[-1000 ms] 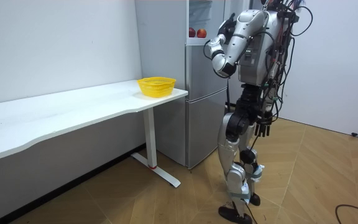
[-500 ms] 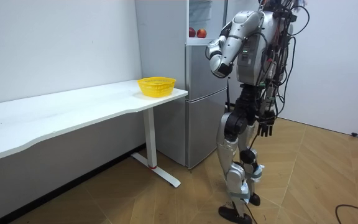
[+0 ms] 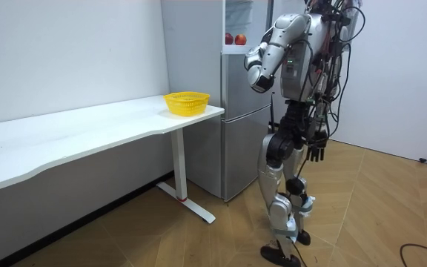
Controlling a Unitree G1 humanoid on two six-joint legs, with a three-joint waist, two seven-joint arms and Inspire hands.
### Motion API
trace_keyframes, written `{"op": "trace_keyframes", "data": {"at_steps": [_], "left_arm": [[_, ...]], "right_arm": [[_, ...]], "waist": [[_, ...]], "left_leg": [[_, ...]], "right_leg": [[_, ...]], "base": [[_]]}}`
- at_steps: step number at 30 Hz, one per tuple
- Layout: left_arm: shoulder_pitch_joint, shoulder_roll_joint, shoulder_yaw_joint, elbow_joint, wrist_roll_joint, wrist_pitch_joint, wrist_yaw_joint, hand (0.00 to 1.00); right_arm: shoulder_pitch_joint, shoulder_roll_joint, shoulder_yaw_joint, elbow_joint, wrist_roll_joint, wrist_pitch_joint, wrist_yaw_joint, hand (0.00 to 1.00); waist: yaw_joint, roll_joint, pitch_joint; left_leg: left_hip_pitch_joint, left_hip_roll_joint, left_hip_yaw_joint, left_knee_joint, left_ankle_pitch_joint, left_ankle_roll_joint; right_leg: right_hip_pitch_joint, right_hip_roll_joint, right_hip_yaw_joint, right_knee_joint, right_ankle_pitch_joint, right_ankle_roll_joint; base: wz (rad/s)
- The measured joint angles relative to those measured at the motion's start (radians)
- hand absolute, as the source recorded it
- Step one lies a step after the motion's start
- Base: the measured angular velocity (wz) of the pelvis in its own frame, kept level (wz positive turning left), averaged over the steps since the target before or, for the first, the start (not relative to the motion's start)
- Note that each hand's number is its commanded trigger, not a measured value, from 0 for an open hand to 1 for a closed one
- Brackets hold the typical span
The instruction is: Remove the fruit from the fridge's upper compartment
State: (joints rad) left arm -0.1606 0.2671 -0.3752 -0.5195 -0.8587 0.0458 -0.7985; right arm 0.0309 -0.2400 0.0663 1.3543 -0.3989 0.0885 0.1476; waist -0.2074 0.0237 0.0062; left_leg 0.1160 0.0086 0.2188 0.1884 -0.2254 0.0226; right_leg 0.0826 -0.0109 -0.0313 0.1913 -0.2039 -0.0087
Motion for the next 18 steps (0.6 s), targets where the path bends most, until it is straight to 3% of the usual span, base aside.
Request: {"op": "trace_keyframes", "data": {"at_steps": [6, 9, 12, 15, 18], "left_arm": [[0.0, -0.006, 0.02, -0.001, -0.001, 0.001, -0.004, 0.0], [0.0, -0.023, 0.056, -0.008, -0.001, 0.001, 0.006, 0.0], [-0.004, -0.021, 0.154, -0.022, -0.002, -0.003, 0.049, 0.0], [-0.004, -0.011, 0.263, -0.052, 0.029, -0.024, 0.136, 0.0], [0.006, 0.003, 0.415, -0.073, 0.091, -0.058, 0.237, 0.0]], "right_arm": [[-0.005, 0.001, 0.0, 0.005, 0.01, -0.001, -0.004, 0.0], [-0.004, 0.001, -0.003, 0.003, 0.022, -0.005, -0.017, 0.0], [0.003, 0.001, -0.018, 0.0, 0.036, -0.012, -0.03, 0.0], [0.033, 0.001, -0.037, 0.001, 0.04, -0.023, -0.041, 0.0], [0.077, 0.006, -0.076, 0.008, 0.036, -0.044, -0.046, 0.0]], "waist": [[0.017, 0.009, -0.006], [0.028, 0.01, -0.006], [0.035, 0.012, -0.0073], [0.075, 0.014, -0.0091], [0.13, 0.016, -0.009]], "left_leg": [[0.017, 0.0, -0.003, -0.001, 0.0, 0.0], [0.025, 0.0, -0.002, -0.001, 0.0, 0.0], [0.023, 0.002, -0.002, -0.001, 0.0, 0.0], [0.024, 0.002, -0.002, -0.001, 0.0, 0.0], [0.033, 0.003, -0.004, -0.001, 0.0, 0.0]], "right_leg": [[0.014, 0.001, -0.002, -0.002, 0.0, 0.0], [0.022, 0.0, -0.001, -0.004, 0.0, 0.0], [0.022, 0.0, -0.005, -0.003, 0.0, -0.001], [0.024, 0.002, -0.004, -0.002, 0.0, -0.001], [0.032, 0.004, -0.008, -0.004, 0.001, -0.002]], "base": [[0.0], [0.0], [0.0], [0.0], [0.03]]}}
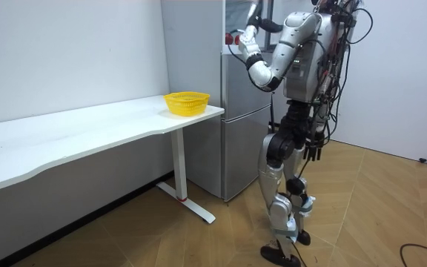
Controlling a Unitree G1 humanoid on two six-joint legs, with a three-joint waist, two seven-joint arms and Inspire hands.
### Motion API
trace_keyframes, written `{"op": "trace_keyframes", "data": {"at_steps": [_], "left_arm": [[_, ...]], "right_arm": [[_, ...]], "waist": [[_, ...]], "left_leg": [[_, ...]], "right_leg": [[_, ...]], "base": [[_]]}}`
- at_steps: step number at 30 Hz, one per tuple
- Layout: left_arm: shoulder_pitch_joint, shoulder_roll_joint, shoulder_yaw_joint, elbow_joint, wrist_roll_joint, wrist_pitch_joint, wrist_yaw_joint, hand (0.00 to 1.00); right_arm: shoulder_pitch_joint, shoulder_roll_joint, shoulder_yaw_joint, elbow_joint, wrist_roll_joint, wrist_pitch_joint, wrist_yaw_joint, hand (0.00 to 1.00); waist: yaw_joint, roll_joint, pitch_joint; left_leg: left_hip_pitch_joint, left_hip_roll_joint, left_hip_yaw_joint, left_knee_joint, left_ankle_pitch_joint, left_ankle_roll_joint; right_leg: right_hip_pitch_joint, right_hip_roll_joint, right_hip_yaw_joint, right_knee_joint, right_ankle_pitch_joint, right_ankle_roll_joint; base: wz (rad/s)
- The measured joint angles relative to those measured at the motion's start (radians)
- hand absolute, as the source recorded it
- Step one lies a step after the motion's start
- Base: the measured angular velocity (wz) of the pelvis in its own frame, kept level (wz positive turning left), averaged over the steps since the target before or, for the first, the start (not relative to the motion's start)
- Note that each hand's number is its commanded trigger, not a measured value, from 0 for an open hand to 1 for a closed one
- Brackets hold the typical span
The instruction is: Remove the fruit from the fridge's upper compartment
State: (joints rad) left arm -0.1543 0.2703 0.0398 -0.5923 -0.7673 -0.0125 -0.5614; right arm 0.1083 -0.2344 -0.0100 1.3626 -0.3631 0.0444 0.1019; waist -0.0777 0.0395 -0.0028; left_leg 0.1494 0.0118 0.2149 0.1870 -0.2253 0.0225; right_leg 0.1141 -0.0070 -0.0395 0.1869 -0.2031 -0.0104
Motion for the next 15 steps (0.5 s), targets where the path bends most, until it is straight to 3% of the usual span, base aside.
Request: {"op": "trace_keyframes", "data": {"at_steps": [2, 3, 5, 8, 12, 15], "left_arm": [[0.026, -0.002, 0.129, -0.02, 0.075, -0.042, 0.091, 0.0], [0.036, -0.001, 0.159, -0.029, 0.091, -0.049, 0.12, 0.0], [0.081, 0.002, 0.302, -0.038, 0.156, -0.087, 0.237, 0.0], [0.111, 0.002, 0.446, -0.037, 0.244, -0.126, 0.411, 0.0], [0.204, -0.002, 0.589, -0.029, 0.335, -0.169, 0.631, 0.0], [0.266, -0.002, 0.662, 0.057, 0.413, -0.189, 0.784, 0.0]], "right_arm": [[0.033, 0.014, -0.059, -0.008, -0.001, -0.009, -0.006, 0.0], [0.039, 0.016, -0.068, -0.008, -0.001, -0.013, -0.008, 0.0], [0.071, 0.02, -0.123, -0.009, -0.016, -0.037, -0.022, 0.0], [0.09, 0.021, -0.155, -0.009, -0.037, -0.051, -0.035, 0.0], [0.122, 0.02, -0.21, -0.032, -0.038, -0.052, -0.044, 0.0], [0.134, 0.021, -0.215, -0.053, -0.051, -0.055, -0.057, 0.0]], "waist": [[0.029, -0.002, 0.0012], [0.04, -0.002, 0.0012], [0.069, -0.002, 0.0013], [0.114, -0.008, 0.0036], [0.141, -0.004, -0.0002], [0.166, 0.004, 0.0036]], "left_leg": [[0.005, -0.003, -0.015, 0.0, 0.0, 0.0], [0.005, -0.003, -0.016, 0.0, 0.0, 0.0], [0.009, -0.005, -0.028, -0.001, 0.0, 0.0], [0.01, -0.01, -0.046, -0.001, 0.0, 0.0], [0.004, -0.01, -0.08, -0.001, -0.001, 0.0], [0.004, -0.018, -0.101, 0.001, -0.001, 0.0]], "right_leg": [[0.012, -0.004, -0.022, -0.002, -0.004, -0.002], [0.012, -0.004, -0.021, -0.002, -0.004, -0.002], [0.018, -0.004, -0.034, 0.0, -0.005, -0.003], [0.028, -0.007, -0.058, -0.004, -0.009, -0.003], [0.035, -0.009, -0.085, -0.015, -0.012, -0.002], [0.043, -0.01, -0.101, -0.014, -0.013, -0.002]], "base": [[0.17], [0.09], [0.12], [0.21], [0.27], [0.21]]}}
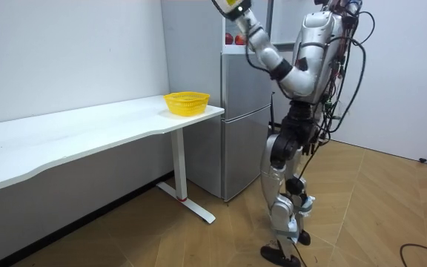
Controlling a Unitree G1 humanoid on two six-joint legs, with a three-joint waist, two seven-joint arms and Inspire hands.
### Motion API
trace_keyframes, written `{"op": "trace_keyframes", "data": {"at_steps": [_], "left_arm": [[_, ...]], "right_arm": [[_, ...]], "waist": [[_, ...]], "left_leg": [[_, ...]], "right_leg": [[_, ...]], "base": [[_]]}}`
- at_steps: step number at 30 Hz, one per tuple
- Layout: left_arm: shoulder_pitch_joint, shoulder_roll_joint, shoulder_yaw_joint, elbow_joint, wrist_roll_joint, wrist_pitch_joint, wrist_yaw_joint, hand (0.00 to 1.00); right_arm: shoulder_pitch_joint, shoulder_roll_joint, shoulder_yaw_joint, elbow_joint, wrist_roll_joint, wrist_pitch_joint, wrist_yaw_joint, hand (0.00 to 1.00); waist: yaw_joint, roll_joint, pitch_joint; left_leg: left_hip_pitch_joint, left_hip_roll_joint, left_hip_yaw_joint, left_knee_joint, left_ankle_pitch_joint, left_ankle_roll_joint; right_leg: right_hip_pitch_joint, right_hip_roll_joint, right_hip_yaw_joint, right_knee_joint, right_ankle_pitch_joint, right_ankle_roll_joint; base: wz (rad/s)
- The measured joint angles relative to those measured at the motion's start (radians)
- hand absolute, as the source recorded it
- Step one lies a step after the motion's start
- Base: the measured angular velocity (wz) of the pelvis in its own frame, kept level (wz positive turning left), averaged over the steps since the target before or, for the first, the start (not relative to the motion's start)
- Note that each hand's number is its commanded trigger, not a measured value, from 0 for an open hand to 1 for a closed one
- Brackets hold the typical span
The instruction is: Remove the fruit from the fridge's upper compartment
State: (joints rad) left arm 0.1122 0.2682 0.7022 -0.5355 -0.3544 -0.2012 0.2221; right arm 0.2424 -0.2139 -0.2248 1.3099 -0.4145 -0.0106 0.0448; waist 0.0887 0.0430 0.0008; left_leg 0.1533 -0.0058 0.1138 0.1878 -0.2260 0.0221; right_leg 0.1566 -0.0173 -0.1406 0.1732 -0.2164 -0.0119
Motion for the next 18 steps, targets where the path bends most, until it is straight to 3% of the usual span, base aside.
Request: {"op": "trace_keyframes", "data": {"at_steps": [4, 6, 8, 12, 14, 18], "left_arm": [[0.091, 0.0, 0.045, 0.227, 0.022, -0.005, 0.165, 0.0], [0.153, -0.008, 0.016, 0.34, 0.022, -0.005, 0.216, 0.0], [0.226, -0.029, -0.063, 0.509, 0.039, 0.003, 0.247, 0.0], [0.258, -0.074, -0.189, 0.793, 0.041, 0.028, 0.245, 0.0], [0.259, -0.091, -0.253, 0.96, 0.04, 0.061, 0.222, 0.0], [0.253, -0.096, -0.371, 1.162, 0.036, 0.089, 0.161, 0.0]], "right_arm": [[-0.001, -0.001, -0.013, -0.023, -0.004, 0.008, 0.002, 0.0], [-0.002, -0.001, 0.006, -0.031, 0.005, 0.019, 0.009, 0.0], [-0.007, -0.001, 0.01, -0.031, 0.016, 0.034, 0.024, 0.0], [-0.007, 0.001, 0.054, -0.03, 0.017, 0.053, 0.034, 0.0], [-0.017, 0.007, 0.056, -0.03, 0.017, 0.071, 0.042, 0.0], [-0.026, 0.004, 0.056, -0.039, 0.016, 0.078, 0.04, 0.0]], "waist": [[0.0, 0.011, 0.0005], [-0.001, 0.017, -0.0029], [-0.005, 0.016, -0.0032], [-0.002, -0.004, -0.0025], [-0.002, -0.018, -0.0082], [-0.003, -0.032, -0.0073]], "left_leg": [[-0.009, -0.006, -0.044, 0.0, -0.002, 0.0], [-0.009, -0.007, -0.049, 0.0, -0.002, 0.0], [-0.011, -0.008, -0.06, 0.001, -0.002, 0.0], [-0.023, -0.01, -0.077, 0.002, -0.003, 0.001], [-0.024, -0.012, -0.085, 0.005, -0.003, 0.001], [-0.028, -0.014, -0.086, 0.01, -0.004, 0.002]], "right_leg": [[0.001, -0.003, -0.027, 0.002, -0.003, 0.001], [0.003, -0.004, -0.032, 0.003, -0.003, 0.0], [0.0, -0.009, -0.043, 0.014, -0.011, 0.001], [-0.004, -0.016, -0.06, 0.012, -0.015, 0.002], [0.002, -0.014, -0.068, 0.012, -0.015, 0.002], [0.002, -0.013, -0.062, 0.012, -0.015, 0.002]], "base": [[0.2], [0.07], [0.12], [0.14], [0.07], [0.01]]}}
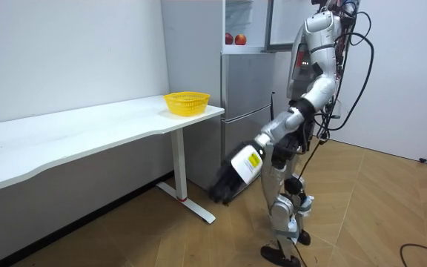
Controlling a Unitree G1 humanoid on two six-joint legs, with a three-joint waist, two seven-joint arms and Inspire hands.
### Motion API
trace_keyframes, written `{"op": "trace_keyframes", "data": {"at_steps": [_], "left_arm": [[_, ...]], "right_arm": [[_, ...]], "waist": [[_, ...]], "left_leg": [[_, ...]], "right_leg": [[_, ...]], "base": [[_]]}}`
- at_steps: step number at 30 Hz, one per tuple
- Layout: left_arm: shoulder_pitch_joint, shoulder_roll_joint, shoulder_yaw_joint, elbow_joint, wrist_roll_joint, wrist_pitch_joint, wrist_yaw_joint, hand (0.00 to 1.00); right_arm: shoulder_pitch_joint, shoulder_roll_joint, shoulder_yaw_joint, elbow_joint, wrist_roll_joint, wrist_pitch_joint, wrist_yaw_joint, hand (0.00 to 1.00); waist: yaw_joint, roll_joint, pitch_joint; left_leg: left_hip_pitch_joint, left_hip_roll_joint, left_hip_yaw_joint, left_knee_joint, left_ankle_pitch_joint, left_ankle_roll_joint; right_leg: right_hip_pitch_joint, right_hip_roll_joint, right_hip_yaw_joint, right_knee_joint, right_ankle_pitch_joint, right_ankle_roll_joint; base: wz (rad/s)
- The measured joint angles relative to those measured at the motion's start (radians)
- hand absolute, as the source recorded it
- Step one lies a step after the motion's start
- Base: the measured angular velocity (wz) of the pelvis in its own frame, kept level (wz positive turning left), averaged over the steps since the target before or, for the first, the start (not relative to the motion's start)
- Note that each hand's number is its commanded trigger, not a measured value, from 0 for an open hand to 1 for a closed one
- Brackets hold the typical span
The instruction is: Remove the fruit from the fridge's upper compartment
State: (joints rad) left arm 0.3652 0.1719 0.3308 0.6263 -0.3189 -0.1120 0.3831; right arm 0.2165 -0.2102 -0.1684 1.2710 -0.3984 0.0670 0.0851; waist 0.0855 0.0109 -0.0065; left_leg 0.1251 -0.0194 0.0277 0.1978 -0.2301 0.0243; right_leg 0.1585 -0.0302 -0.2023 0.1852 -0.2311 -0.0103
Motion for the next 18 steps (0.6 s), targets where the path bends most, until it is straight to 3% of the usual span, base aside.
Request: {"op": "trace_keyframes", "data": {"at_steps": [2, 7, 12, 18], "left_arm": [[-0.004, -0.006, -0.041, 0.091, 0.003, 0.022, -0.059, 0.0], [-0.035, -0.013, -0.124, 0.291, 0.085, 0.067, -0.168, 0.0], [-0.043, -0.016, -0.209, 0.324, 0.239, 0.109, -0.245, 0.0], [-0.101, -0.035, -0.252, 0.334, 0.323, 0.112, -0.315, 0.0]], "right_arm": [[0.0, 0.006, 0.0, -0.008, 0.0, 0.0, -0.002, 0.0], [-0.02, 0.014, 0.01, -0.031, 0.001, 0.011, -0.02, 0.0], [-0.04, 0.016, 0.019, -0.063, 0.048, 0.017, -0.078, 0.0], [-0.061, 0.026, 0.01, -0.155, 0.198, -0.054, -0.2, 0.0]], "waist": [[-0.003, 0.004, 0.0005], [-0.033, 0.018, 0.0105], [-0.075, 0.008, 0.0097], [-0.09, -0.006, 0.0103]], "left_leg": [[0.014, 0.006, 0.005, -0.013, -0.003, 0.001], [0.024, 0.007, 0.017, -0.021, -0.007, 0.001], [0.025, 0.005, 0.029, -0.024, -0.005, -0.001], [0.025, 0.007, 0.078, -0.029, -0.002, -0.001]], "right_leg": [[0.008, 0.001, 0.0, 0.0, 0.0, 0.0], [0.016, 0.003, 0.012, 0.001, 0.0, 0.0], [0.011, 0.003, 0.023, -0.001, -0.001, 0.0], [-0.012, 0.01, 0.066, 0.002, -0.001, 0.0]], "base": [[-0.04], [-0.08], [-0.05], [-0.21]]}}
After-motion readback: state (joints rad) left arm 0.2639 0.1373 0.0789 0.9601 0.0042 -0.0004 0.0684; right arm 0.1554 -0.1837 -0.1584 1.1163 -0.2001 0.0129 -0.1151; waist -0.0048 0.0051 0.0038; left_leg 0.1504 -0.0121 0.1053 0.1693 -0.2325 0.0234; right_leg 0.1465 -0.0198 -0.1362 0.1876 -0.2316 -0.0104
